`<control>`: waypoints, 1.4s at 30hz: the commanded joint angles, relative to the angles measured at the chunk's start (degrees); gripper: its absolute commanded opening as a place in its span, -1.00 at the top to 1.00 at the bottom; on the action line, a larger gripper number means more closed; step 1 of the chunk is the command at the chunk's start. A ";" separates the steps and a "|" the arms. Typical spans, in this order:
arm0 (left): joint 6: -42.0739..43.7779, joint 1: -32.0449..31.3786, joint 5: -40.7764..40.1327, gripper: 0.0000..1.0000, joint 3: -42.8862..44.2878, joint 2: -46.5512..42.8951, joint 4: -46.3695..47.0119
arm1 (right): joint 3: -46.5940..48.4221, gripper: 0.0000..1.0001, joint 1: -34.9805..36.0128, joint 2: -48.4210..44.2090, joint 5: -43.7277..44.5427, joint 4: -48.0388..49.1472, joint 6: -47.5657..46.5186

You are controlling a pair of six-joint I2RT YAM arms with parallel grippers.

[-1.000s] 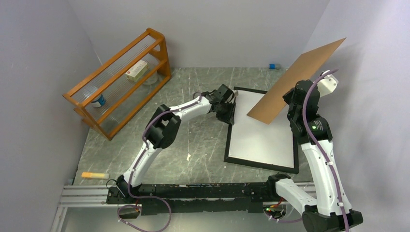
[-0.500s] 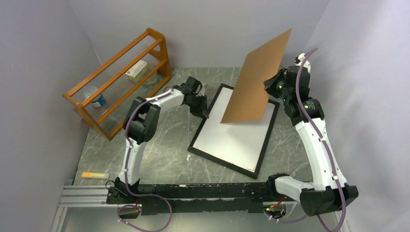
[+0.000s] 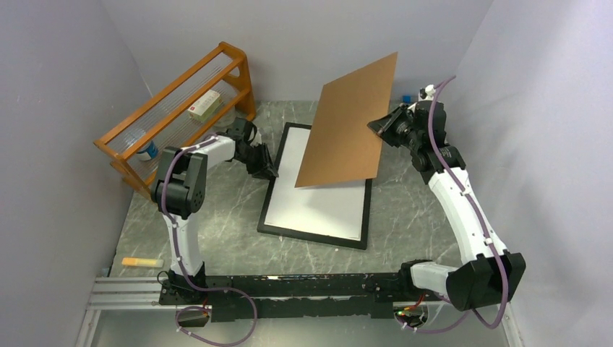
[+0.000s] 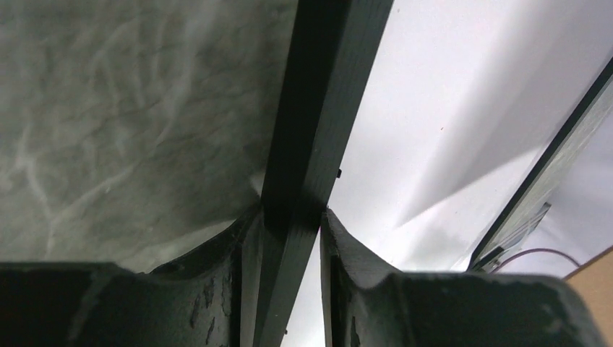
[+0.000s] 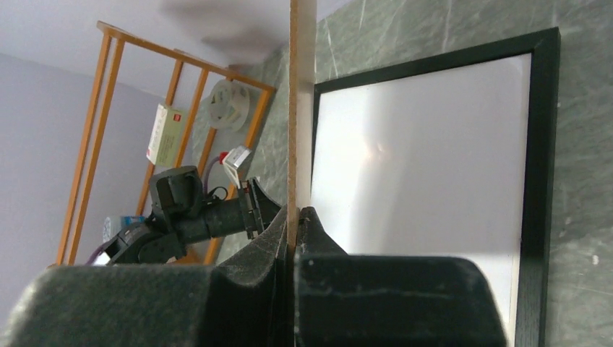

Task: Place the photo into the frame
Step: Move the photo frame to the center of the board, then place the photo frame item in the photo frame.

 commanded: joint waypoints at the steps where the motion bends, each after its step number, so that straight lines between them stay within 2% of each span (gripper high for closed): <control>1: -6.43 1.18 -3.00 0.30 -6.36 -2.24 -1.99 | -2.77 1.00 -0.05 0.21 -7.16 13.41 4.11; 8: -6.45 2.85 -0.63 0.03 -9.23 -7.18 0.00 | -10.79 1.00 0.18 0.63 -14.64 21.17 4.45; 11: -6.27 3.81 0.18 -0.11 -10.57 -9.59 0.78 | -15.22 1.00 0.27 -0.21 -15.86 24.16 5.24; 15: -5.05 4.72 2.74 -0.18 -12.08 -12.11 3.01 | -19.59 1.00 1.32 -0.59 -16.24 27.41 7.38; 24: -2.21 5.49 3.79 -0.12 -12.48 -11.33 3.01 | -28.49 1.00 4.08 -0.86 -12.99 37.09 12.25; 36: -1.77 5.57 6.57 -0.05 -12.42 -7.53 3.95 | -32.90 1.00 4.57 -2.62 -10.40 35.80 14.12; 42: -2.12 5.57 7.18 -0.04 -12.41 -6.50 4.13 | -35.37 1.00 4.68 -3.65 -12.45 36.95 15.69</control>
